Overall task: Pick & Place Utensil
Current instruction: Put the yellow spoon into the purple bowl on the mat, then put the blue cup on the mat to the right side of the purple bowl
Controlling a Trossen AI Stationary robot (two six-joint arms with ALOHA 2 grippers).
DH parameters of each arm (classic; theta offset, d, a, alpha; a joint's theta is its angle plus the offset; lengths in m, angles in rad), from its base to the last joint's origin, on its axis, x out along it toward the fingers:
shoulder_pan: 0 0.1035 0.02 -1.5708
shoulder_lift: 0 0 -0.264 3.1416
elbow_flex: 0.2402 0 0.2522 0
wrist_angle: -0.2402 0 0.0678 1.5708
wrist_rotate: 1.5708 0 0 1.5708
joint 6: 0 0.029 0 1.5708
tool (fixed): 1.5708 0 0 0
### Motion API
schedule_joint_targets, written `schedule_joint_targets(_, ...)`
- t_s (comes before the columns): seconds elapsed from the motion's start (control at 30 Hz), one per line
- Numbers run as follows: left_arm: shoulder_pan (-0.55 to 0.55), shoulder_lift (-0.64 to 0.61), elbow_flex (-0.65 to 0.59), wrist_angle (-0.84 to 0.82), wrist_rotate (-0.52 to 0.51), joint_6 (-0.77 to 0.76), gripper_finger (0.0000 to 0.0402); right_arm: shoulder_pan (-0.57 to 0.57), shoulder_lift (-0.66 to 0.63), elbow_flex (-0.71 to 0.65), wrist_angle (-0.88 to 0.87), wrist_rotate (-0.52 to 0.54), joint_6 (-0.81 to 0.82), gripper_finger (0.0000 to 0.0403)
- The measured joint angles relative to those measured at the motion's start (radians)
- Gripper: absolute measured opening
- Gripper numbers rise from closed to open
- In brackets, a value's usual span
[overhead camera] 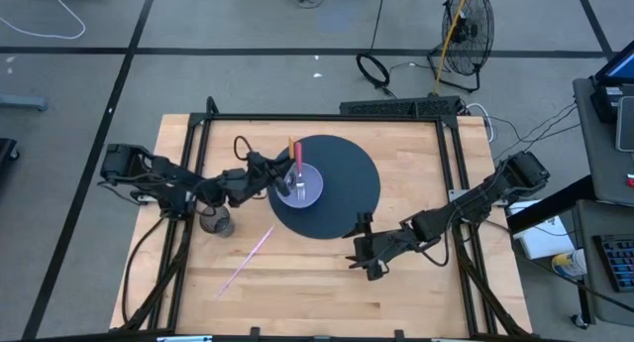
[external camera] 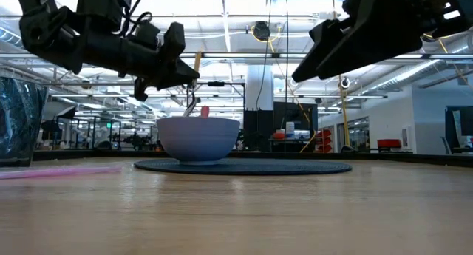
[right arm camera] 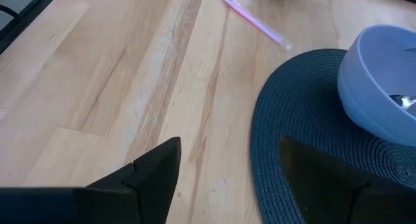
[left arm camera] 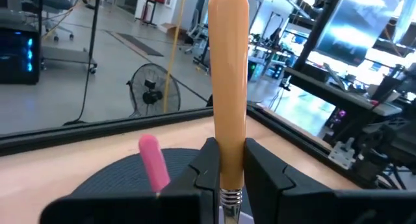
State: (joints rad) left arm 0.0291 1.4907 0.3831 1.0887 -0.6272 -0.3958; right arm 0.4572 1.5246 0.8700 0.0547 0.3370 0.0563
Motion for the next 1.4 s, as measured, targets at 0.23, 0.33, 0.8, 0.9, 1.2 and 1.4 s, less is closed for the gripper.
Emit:
schedule_joint_targets(0.23, 0.018, 0.082, 0.000, 0.043, 0.000, -0.049, 0.0045, 0.000, 0.000, 0.000, 0.006, 0.000, -0.009, 0.0254)
schedule_joint_targets(0.33, 0.028, 0.119, 0.001, 0.085, 0.006, -0.061, 0.0045, 0.000, 0.000, 0.000, 0.006, 0.000, -0.009, 0.0254)
schedule_joint_targets(0.8, 0.050, 0.201, 0.000, 0.138, -0.001, -0.116, 0.0045, 0.000, -0.001, 0.000, 0.005, 0.000, -0.009, 0.0254)
schedule_joint_targets(0.9, 0.050, 0.201, 0.000, 0.136, -0.011, -0.123, 0.0045, 0.000, -0.001, 0.000, 0.005, 0.000, -0.009, 0.0254)
schedule_joint_targets(1.2, 0.050, 0.201, 0.000, 0.065, -0.021, -0.198, 0.0078, 0.000, -0.001, 0.000, 0.006, 0.000, -0.009, 0.0254)
schedule_joint_targets(1.4, 0.050, 0.201, 0.000, 0.051, -0.028, -0.210, 0.0098, 0.000, -0.001, 0.000, 0.005, 0.000, -0.002, 0.0254)
